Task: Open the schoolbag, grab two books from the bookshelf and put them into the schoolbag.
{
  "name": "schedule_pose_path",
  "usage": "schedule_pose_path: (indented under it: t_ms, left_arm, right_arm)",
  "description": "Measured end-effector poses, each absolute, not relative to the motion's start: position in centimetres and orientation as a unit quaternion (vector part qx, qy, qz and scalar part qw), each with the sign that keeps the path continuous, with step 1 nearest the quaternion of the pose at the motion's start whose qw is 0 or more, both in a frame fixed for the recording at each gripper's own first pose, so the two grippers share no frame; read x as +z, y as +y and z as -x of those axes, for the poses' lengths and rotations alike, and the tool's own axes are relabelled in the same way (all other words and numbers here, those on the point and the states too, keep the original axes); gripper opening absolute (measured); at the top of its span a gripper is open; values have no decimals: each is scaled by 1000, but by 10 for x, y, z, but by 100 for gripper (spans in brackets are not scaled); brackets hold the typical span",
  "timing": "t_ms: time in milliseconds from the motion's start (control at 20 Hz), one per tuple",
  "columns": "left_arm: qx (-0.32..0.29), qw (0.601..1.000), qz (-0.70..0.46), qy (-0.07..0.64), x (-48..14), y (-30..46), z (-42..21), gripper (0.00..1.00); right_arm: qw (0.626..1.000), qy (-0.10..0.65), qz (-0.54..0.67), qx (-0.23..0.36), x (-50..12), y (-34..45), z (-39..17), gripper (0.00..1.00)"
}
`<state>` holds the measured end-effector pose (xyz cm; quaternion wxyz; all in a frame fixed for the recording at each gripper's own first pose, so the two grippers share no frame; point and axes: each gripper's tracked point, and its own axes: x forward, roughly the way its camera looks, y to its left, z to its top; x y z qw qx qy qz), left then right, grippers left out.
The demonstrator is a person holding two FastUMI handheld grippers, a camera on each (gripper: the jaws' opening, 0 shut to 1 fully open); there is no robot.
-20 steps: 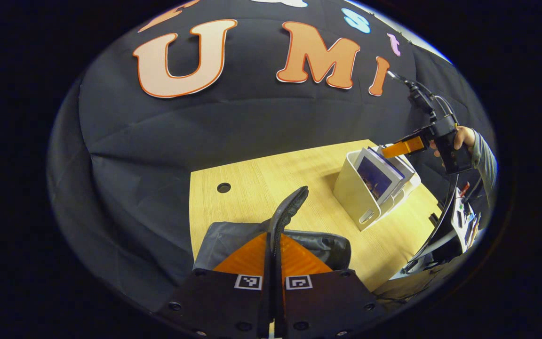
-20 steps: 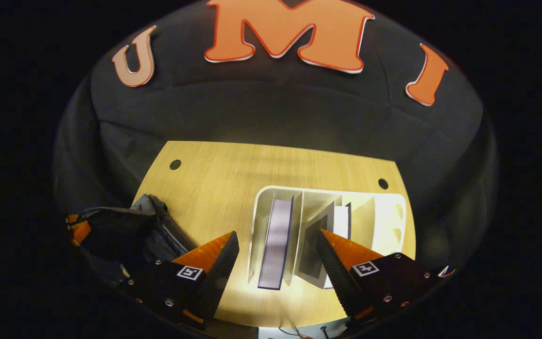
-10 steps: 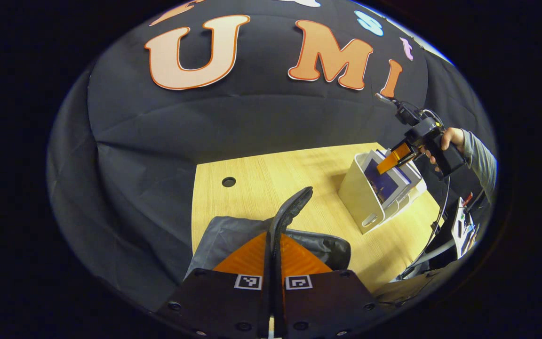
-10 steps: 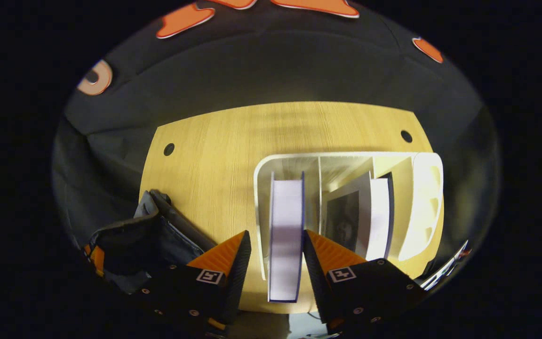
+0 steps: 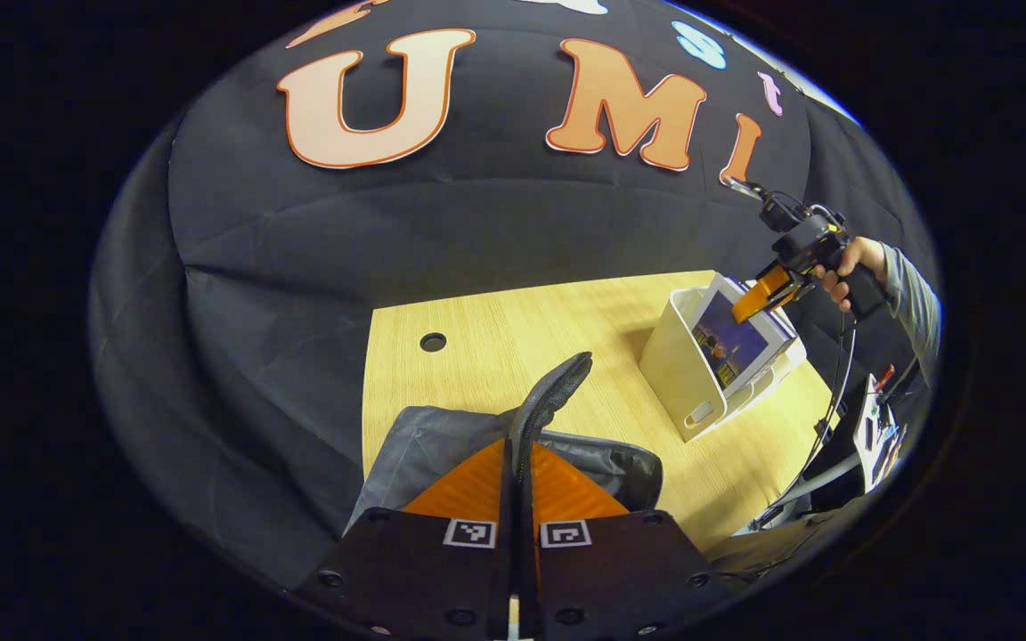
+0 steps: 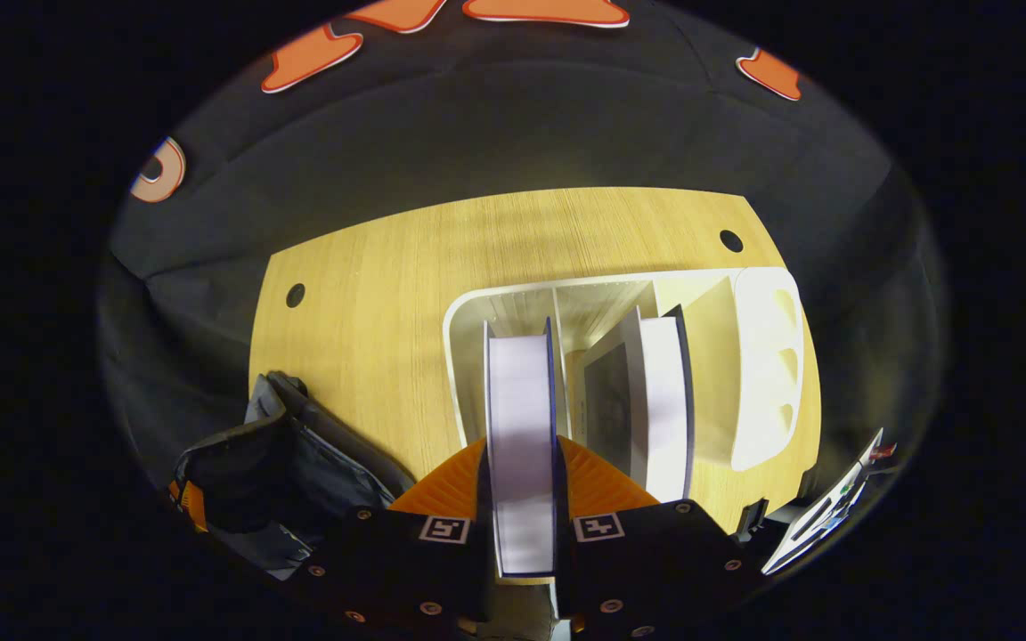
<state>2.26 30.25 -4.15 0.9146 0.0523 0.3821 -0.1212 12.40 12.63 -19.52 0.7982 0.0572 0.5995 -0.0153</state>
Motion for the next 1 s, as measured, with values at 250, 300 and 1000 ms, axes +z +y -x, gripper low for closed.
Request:
schedule_pose_path:
  t_ms: [250, 300, 1000]
  left_arm:
    - [-125, 916, -44, 379, -42, 306, -18, 4]
    - [-127, 915, -43, 379, -44, 307, -17, 4]
    - [-158, 911, -54, 376, -53, 304, -9, 4]
  right_arm:
    - [819, 567, -82, -3, -146, 121, -108, 27]
    - [824, 559, -89, -1, -134, 121, -104, 27]
    - [866, 476, -153, -1, -58, 115, -30, 27]
